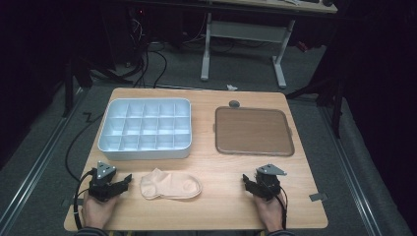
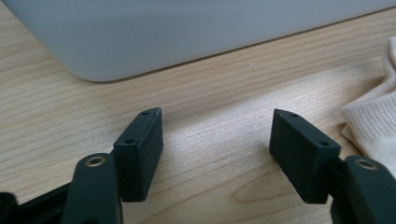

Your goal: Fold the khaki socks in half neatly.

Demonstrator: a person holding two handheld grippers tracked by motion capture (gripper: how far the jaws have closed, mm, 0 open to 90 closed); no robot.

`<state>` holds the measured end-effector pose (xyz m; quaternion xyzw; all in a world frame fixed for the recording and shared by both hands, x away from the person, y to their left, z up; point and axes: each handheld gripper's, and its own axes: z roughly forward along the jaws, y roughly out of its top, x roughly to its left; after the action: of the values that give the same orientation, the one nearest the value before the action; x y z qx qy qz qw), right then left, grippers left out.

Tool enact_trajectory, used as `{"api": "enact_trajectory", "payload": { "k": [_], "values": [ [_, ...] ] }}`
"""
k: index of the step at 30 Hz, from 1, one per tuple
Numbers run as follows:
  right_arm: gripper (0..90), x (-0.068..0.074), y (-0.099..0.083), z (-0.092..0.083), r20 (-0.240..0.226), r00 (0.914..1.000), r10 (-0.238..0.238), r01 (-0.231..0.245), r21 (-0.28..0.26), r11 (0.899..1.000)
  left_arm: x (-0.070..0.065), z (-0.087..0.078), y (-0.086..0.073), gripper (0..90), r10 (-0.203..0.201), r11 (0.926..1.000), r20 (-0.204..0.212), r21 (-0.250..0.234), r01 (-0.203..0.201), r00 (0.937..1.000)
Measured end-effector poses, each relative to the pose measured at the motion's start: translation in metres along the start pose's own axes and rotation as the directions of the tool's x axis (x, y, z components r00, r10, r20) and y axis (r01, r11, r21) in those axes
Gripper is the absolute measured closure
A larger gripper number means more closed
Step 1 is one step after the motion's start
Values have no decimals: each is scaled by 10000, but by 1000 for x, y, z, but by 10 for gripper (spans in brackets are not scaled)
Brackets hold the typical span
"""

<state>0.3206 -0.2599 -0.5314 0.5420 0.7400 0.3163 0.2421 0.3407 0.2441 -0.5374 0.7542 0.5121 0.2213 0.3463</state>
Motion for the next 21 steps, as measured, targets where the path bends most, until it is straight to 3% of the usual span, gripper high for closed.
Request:
{"api": "enact_trajectory", "payload": {
  "k": [8,13,17,21],
  "values": [
    [394,-1,0,-1,-52,10000,-12,12,2,10000,-1,0,0,328,50,10000,71,24,-51,10000],
    [429,-1,-1,-2,39,10000,48,-48,-9,10000,1,-1,-1,326,-199,9998,248,-38,200,9995],
    [479,-1,-1,-4,-28,9998,217,-216,74,9997,0,-7,0,327,-147,9999,582,-48,150,9982],
    [505,1,-2,-7,-170,9996,233,-234,-77,9997,-8,-13,2,326,-57,9993,1055,-350,94,9944]
  ]
}}
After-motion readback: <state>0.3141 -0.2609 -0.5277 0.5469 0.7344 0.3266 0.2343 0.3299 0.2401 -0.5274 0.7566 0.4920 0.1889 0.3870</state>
